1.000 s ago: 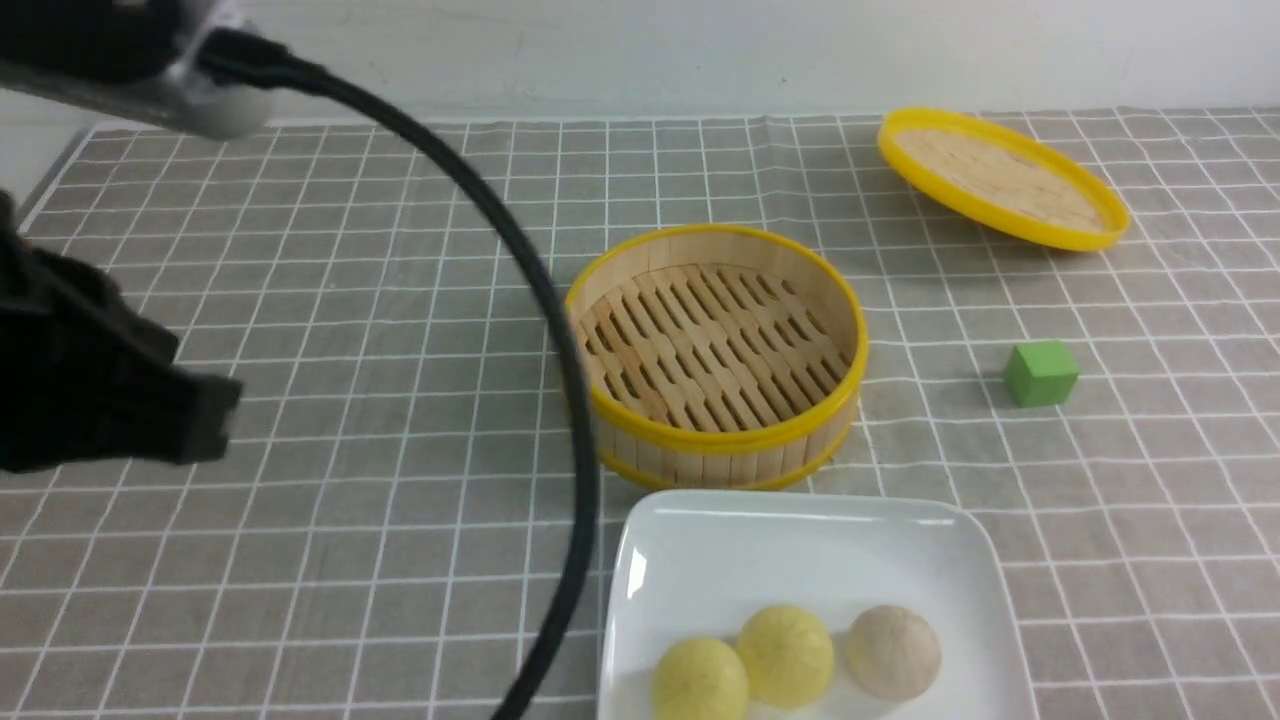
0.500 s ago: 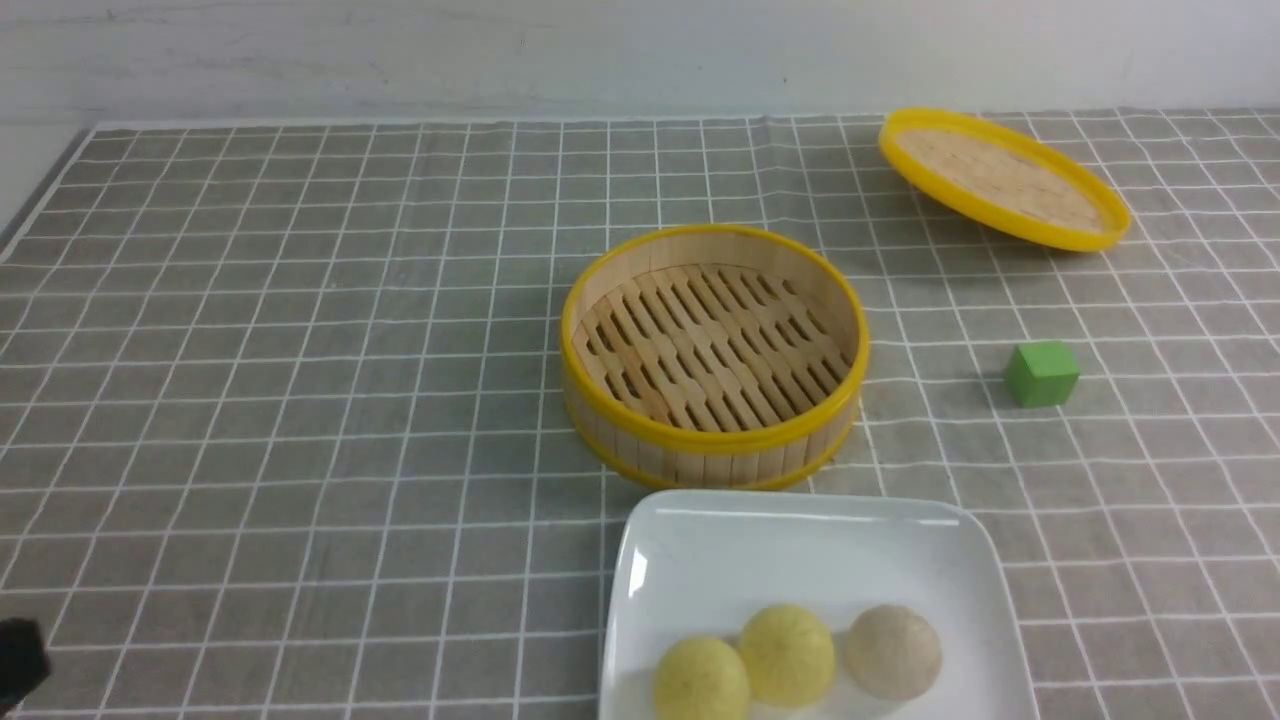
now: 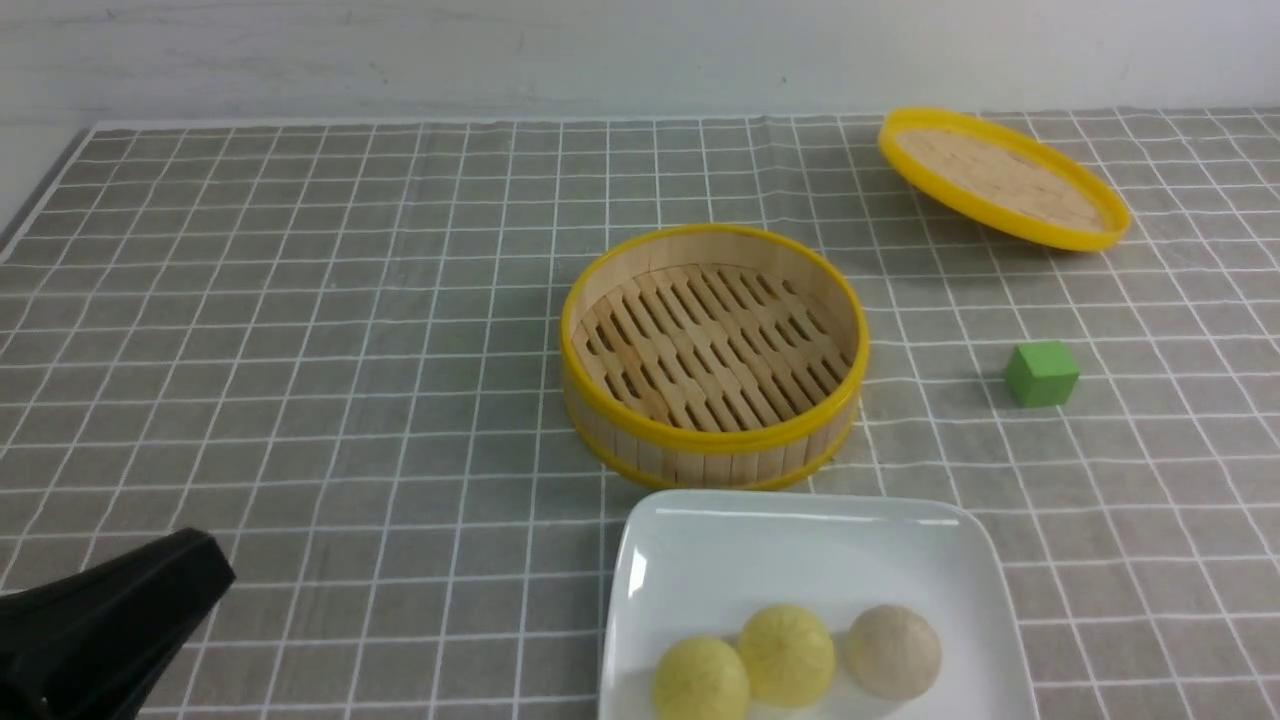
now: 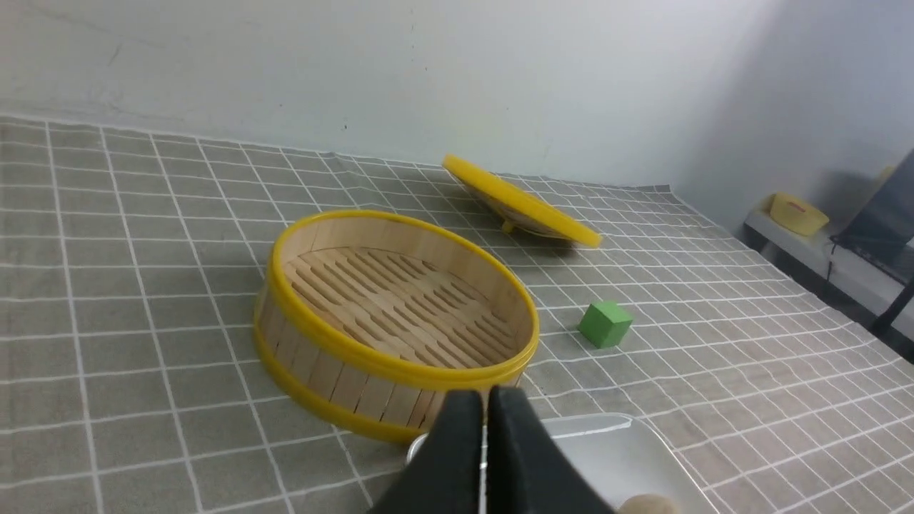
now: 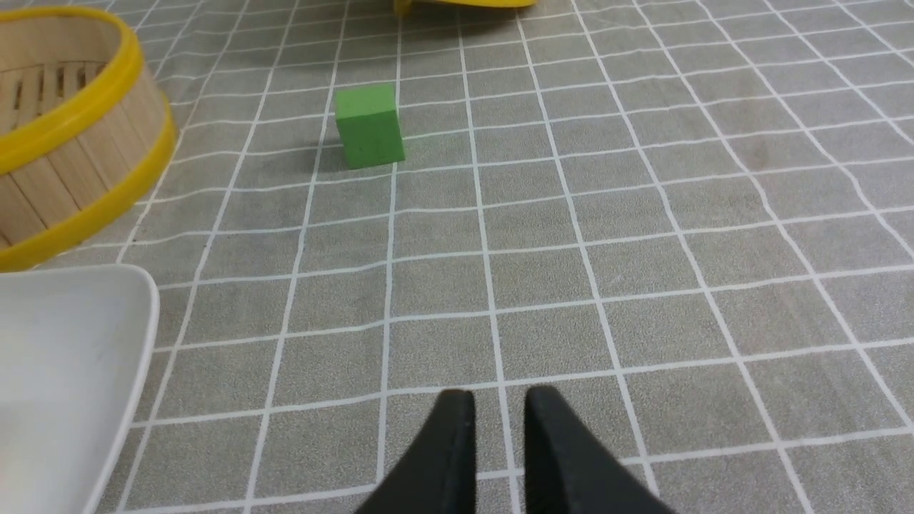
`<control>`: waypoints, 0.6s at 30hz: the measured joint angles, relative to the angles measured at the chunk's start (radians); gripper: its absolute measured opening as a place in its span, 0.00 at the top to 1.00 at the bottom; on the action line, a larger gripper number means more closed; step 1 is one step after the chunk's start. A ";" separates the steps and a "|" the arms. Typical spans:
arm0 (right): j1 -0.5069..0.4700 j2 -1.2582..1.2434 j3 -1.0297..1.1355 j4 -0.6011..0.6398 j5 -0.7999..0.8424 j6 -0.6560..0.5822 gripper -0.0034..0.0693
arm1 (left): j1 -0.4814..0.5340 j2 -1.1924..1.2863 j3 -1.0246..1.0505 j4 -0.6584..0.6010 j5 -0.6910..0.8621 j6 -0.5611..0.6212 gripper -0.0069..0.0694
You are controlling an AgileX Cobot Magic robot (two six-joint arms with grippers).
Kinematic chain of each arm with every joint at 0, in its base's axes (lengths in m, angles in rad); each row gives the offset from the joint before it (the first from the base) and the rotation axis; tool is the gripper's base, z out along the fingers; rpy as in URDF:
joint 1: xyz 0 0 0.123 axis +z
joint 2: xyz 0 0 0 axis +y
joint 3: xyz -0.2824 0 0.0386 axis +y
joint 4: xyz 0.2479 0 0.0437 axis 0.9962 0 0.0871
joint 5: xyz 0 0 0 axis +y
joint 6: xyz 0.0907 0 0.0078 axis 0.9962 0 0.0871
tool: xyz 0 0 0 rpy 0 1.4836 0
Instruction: Put the steamed buns into the plate on the grey tablecloth.
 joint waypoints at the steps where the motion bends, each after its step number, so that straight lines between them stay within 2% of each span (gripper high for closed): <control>1: 0.000 0.000 0.000 0.000 0.000 0.000 0.78 | 0.000 0.000 0.001 0.002 0.000 -0.002 0.86; 5: 0.000 0.000 0.000 0.000 0.000 0.001 0.77 | 0.000 0.000 0.003 -0.004 0.007 0.003 0.86; 9: 0.000 0.000 0.000 0.000 0.000 0.003 0.77 | 0.018 0.000 0.013 -0.104 0.102 0.095 0.86; 13: 0.000 0.000 0.000 0.000 0.000 0.004 0.76 | 0.123 0.000 0.015 -0.262 0.184 0.238 0.86; 15: 0.000 0.000 0.000 0.000 0.000 0.004 0.76 | 0.194 0.000 0.022 -0.345 0.165 0.339 0.86; 18: -0.001 0.000 0.000 0.000 0.000 0.004 0.75 | 0.316 0.000 0.059 -0.502 0.096 0.554 0.86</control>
